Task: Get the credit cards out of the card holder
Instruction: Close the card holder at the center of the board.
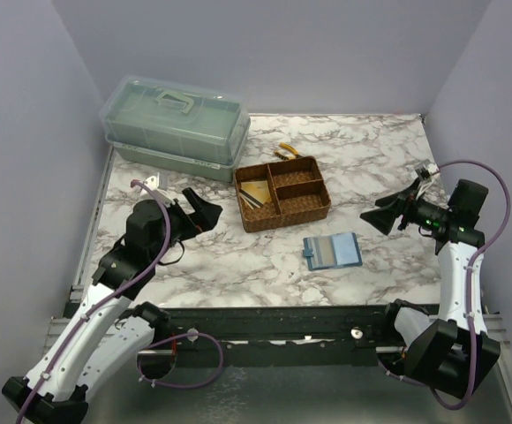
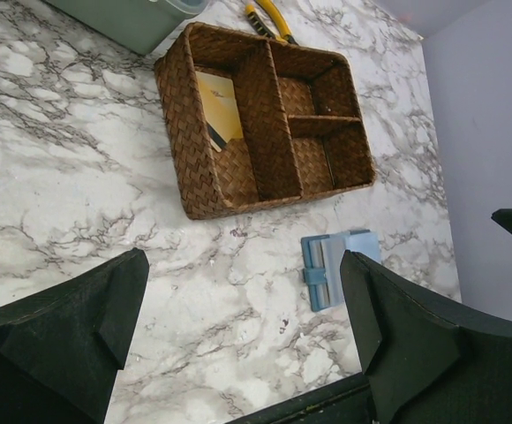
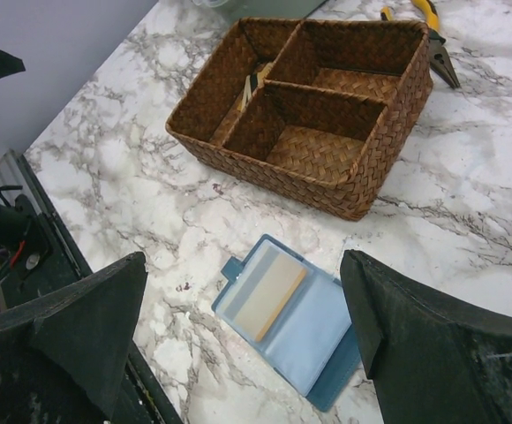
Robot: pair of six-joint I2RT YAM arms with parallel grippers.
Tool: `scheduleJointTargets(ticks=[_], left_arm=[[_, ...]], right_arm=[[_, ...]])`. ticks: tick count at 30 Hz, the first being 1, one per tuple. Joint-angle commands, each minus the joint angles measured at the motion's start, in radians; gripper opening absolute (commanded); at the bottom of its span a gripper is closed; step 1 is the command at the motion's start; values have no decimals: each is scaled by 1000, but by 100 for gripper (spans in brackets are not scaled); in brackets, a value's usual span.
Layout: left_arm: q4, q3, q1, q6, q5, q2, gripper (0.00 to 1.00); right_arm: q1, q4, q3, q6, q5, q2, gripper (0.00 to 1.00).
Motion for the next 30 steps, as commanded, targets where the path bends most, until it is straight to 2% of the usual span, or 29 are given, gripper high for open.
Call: scheduleJointTargets(ticks=[1, 11, 22, 26, 30], left_arm=[[-23, 56, 6, 71, -46, 23, 99], [-37, 104, 6, 167, -123, 66, 99], [-38, 116, 6, 187, -135, 49, 99], [-36, 118, 6, 173, -129, 45, 99], [-35, 124, 5, 149, -107, 37, 99]], right_arm=[[-11, 30, 7, 38, 49, 0, 100], [-13, 7, 52, 52, 85, 10, 100], [-13, -74, 155, 6, 71, 44, 100], [-12, -62, 160, 43, 48, 42, 100], [-13, 35, 129, 173, 86, 13, 100]])
